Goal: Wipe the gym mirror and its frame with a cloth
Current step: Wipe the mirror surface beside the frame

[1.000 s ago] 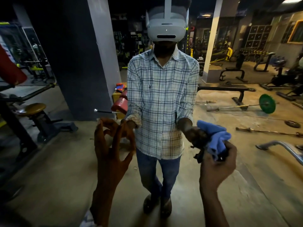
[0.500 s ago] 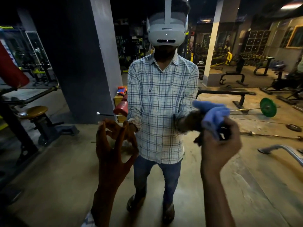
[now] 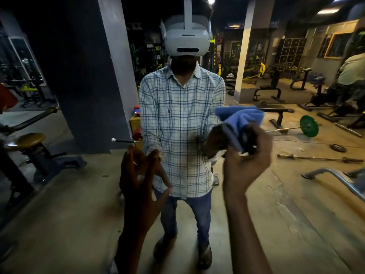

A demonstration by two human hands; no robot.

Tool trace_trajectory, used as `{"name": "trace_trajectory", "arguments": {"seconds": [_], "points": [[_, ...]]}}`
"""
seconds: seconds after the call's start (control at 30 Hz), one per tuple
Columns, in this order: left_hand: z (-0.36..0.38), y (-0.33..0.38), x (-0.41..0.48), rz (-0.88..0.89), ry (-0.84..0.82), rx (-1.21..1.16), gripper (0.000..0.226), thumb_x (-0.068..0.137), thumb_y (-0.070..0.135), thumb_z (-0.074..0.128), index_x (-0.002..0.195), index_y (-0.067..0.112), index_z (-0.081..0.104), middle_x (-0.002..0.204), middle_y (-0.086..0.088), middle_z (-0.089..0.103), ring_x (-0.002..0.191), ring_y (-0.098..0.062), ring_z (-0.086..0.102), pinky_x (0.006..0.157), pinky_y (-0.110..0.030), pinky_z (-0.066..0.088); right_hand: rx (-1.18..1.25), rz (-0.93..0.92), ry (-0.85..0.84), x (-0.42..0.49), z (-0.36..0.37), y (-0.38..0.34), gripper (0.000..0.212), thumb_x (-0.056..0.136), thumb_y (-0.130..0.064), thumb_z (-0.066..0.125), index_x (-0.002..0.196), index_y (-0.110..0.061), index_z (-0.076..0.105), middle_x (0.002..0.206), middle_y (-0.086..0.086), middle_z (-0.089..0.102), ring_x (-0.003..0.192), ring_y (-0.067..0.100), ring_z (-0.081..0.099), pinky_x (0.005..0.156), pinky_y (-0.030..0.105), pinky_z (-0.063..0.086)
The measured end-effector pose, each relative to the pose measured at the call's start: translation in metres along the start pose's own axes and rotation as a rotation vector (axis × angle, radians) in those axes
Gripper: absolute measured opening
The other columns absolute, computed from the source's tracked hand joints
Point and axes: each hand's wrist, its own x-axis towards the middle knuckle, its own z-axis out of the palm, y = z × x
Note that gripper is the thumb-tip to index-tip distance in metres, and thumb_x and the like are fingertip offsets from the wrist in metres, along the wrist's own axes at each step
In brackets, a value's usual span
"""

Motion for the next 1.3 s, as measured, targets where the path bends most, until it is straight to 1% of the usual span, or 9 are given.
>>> {"name": "trace_trajectory", "arguments": {"seconds": [0.17,0.4,0.53,0.63,0.8,0.93,1.03,1.17,1.3], "points": [[-0.005,0.000,0.000,-0.067,-0.020,-0.124,0.102,0.076,0.034,0.090,0.159,0.029,0.032,0.158,-0.033,0.031,0.141,-0.056,0.040,0.106,-0.067,0.042,0.001,-0.175,-0.683,-0.087,0.011,0.002,0.025,0.083,-0.006,0.066,0.107,-0.010,0.072,0.111,0.005,0.065,0.103,0.017,0.063,0.080,0.031,0.054],[-0.002,-0.012,-0.008,0.019,-0.002,-0.046,0.080,0.086,0.040,0.077,0.153,0.017,0.040,0.160,-0.035,0.024,0.148,-0.054,0.030,0.109,-0.067,0.039,-0.100,0.244,-0.029,-0.075,-0.030,0.036,0.033,0.083,-0.001,0.079,0.104,-0.017,0.062,0.097,0.003,0.061,0.087,0.021,0.061,0.071,0.045,0.053],[-0.002,-0.010,-0.008,-0.005,-0.004,-0.075,0.071,0.095,0.045,0.068,0.153,0.015,0.042,0.162,-0.034,0.021,0.149,-0.054,0.028,0.110,-0.067,0.037,-0.092,0.195,-0.492,-0.137,-0.012,0.027,0.038,0.079,0.001,0.071,0.103,-0.027,0.060,0.103,-0.011,0.057,0.091,0.004,0.057,0.078,0.016,0.048],[-0.002,-0.015,-0.009,-0.001,0.013,-0.070,0.067,0.097,0.048,0.063,0.151,0.015,0.044,0.161,-0.034,0.023,0.149,-0.053,0.029,0.109,-0.064,0.040,-0.167,0.046,-0.639,-0.150,-0.027,0.041,0.039,0.074,0.005,0.073,0.102,-0.020,0.063,0.102,-0.011,0.057,0.089,0.005,0.058,0.075,0.017,0.046],[-0.008,-0.016,-0.011,-0.079,-0.089,-0.187,0.105,0.078,0.023,0.085,0.163,0.025,0.023,0.170,-0.022,0.012,0.158,-0.045,0.008,0.126,-0.061,0.011,-0.213,0.445,-0.037,-0.133,-0.061,0.073,0.033,0.092,0.001,0.067,0.103,-0.028,0.053,0.086,0.004,0.058,0.072,0.027,0.062,0.060,0.049,0.053],[-0.009,-0.032,-0.018,-0.021,-0.028,-0.073,0.080,0.088,0.043,0.072,0.156,0.020,0.039,0.169,-0.023,0.011,0.148,-0.053,0.029,0.117,-0.062,0.032,-0.142,0.680,0.176,-0.142,-0.052,0.073,0.024,0.092,-0.005,0.070,0.103,-0.012,0.049,0.083,0.001,0.055,0.066,-0.001,0.054,0.067,0.032,0.044],[-0.013,-0.042,-0.021,-0.053,-0.022,-0.033,0.085,0.081,0.043,0.080,0.154,0.021,0.041,0.170,-0.020,0.008,0.148,-0.052,0.030,0.115,-0.061,0.034,-0.033,0.675,0.254,-0.127,-0.040,0.061,0.023,0.081,-0.024,0.071,0.095,-0.016,0.053,0.081,-0.005,0.055,0.068,-0.005,0.053,0.068,0.022,0.045],[-0.022,-0.057,-0.019,-0.084,-0.040,-0.015,0.100,0.068,0.038,0.094,0.152,0.019,0.044,0.169,-0.023,0.009,0.152,-0.049,0.023,0.120,-0.056,0.027,-0.095,0.381,0.060,-0.113,-0.002,0.024,0.023,0.087,-0.025,0.074,0.100,-0.022,0.054,0.089,0.001,0.055,0.081,0.013,0.054,0.071,0.023,0.045],[-0.028,-0.067,-0.016,-0.083,-0.031,-0.041,0.102,0.068,0.034,0.096,0.153,0.017,0.043,0.166,-0.029,0.016,0.153,-0.048,0.023,0.116,-0.060,0.034,-0.129,0.099,-0.409,-0.151,0.019,0.007,0.042,0.075,0.018,0.071,0.101,-0.013,0.060,0.096,-0.007,0.052,0.086,0.009,0.056,0.073,0.018,0.043]]}}
